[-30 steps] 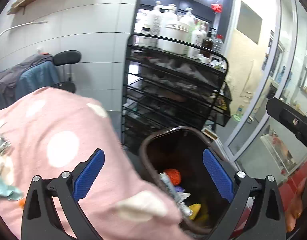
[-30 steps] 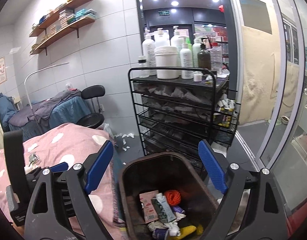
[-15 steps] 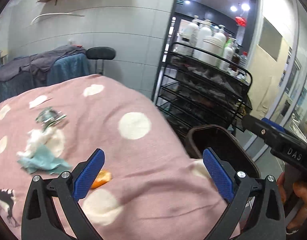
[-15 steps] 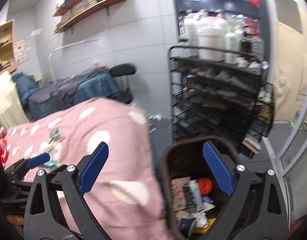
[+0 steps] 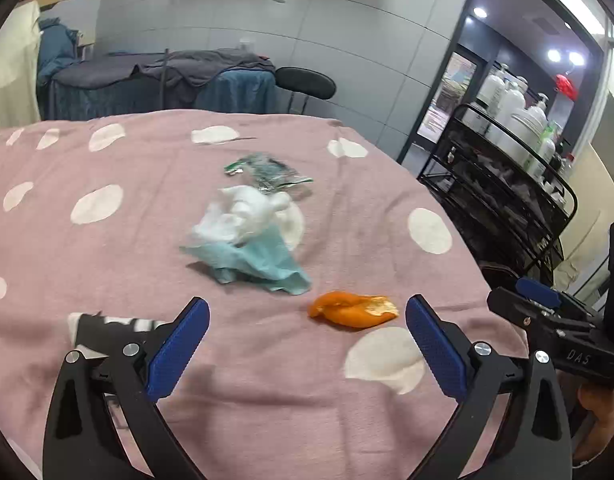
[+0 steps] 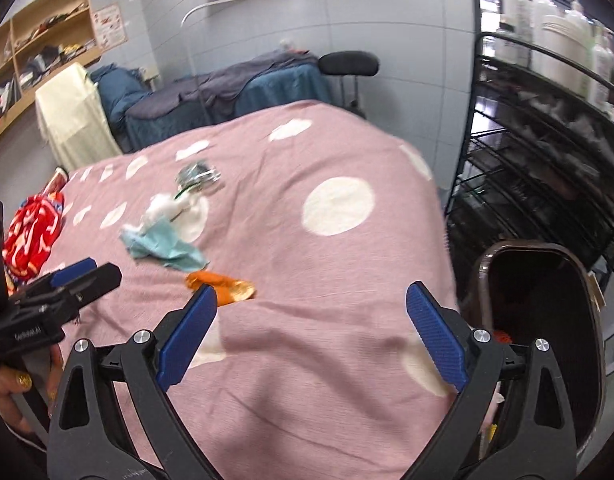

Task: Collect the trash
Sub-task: 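Move both tools back over the remaining trash on the bed, then grasp the orange peel with the right tool while the left tool grasps the blue-green cloth, then carry the orange peel and blue-green cloth over the bin with both tools, then open the right tool over the bin while the left tool releases the blue-green cloth, then move both tools back over the white tissue and snack packet, then grasp the white tissue with the left tool while the right tool grasps the snack packet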

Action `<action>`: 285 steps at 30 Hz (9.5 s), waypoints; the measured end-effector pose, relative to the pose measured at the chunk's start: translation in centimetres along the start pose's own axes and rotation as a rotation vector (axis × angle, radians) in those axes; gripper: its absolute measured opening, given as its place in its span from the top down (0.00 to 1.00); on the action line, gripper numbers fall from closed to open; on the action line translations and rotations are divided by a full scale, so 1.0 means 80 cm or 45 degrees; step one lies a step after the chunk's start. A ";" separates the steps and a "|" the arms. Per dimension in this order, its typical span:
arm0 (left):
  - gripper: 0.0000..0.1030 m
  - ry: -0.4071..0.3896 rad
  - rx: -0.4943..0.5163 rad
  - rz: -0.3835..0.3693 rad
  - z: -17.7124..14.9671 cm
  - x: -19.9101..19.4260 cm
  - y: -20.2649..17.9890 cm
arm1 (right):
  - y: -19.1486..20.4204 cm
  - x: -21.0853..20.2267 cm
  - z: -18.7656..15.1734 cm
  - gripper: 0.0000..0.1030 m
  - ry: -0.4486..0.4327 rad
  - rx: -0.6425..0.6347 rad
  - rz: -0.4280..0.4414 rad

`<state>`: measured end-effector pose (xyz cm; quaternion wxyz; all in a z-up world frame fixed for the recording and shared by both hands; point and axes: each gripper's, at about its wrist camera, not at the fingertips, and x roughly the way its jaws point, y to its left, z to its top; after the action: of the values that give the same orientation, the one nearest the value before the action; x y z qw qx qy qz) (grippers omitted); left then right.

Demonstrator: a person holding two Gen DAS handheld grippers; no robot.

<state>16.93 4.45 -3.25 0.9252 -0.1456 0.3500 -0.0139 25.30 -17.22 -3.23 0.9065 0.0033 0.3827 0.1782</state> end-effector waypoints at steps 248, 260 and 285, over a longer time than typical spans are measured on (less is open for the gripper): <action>0.75 0.114 0.037 -0.014 0.040 0.030 0.045 | 0.055 0.037 0.000 0.14 0.080 0.009 0.074; 0.75 0.033 -0.075 -0.020 0.021 -0.022 0.078 | 0.106 0.082 0.050 0.14 0.084 -0.099 0.176; 0.75 -0.021 -0.162 -0.028 -0.007 -0.069 0.123 | 0.201 0.255 0.134 0.24 0.165 -0.346 0.014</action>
<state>11.66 14.43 -2.79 0.9168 -0.2079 0.3408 -0.0005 40.71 5.84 -7.52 0.8709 -0.1287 0.4129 0.2333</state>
